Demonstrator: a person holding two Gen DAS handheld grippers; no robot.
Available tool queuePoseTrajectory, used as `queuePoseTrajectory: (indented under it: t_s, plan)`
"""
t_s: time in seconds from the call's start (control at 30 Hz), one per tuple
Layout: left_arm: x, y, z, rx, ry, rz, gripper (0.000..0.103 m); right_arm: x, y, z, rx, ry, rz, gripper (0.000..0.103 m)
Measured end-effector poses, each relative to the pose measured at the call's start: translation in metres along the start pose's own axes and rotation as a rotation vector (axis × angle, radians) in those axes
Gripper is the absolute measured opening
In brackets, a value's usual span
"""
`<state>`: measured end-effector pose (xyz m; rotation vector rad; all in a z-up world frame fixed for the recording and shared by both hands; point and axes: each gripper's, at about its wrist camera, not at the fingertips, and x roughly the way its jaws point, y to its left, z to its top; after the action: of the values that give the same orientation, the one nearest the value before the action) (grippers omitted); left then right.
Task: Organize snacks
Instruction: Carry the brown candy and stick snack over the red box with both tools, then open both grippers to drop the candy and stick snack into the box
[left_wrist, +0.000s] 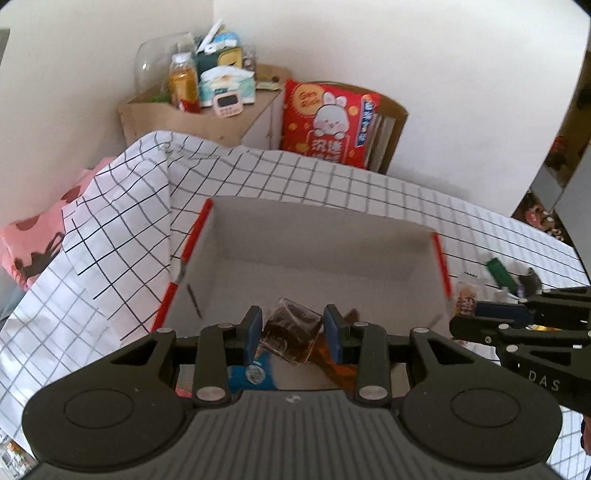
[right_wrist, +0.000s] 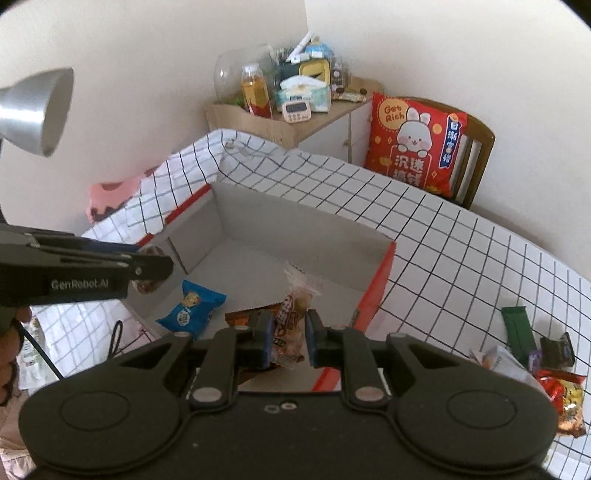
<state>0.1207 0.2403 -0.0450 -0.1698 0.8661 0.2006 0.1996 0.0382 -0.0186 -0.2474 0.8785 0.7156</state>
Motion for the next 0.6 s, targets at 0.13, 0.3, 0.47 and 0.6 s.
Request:
queuePoseTrajectory:
  t_s: [0.13, 0.3, 0.47, 0.6]
  plan:
    - [0.021, 0.009, 0.007, -0.003, 0.021, 0.024, 0.035, 0.024, 0.002, 0.006, -0.002, 0.033, -0.016, 0.017]
    - [0.053, 0.014, 0.015, 0.014, 0.08, 0.053, 0.035, 0.056, 0.002, 0.011, -0.009, 0.084, -0.026, 0.017]
    - [0.086, 0.019, 0.018, 0.005, 0.164, 0.072, 0.035, 0.085, 0.0, 0.01, -0.004, 0.142, -0.034, 0.017]
    - [0.103, 0.018, 0.018, 0.01, 0.203, 0.085, 0.035, 0.102, 0.004, 0.008, -0.026, 0.177, -0.033, 0.017]
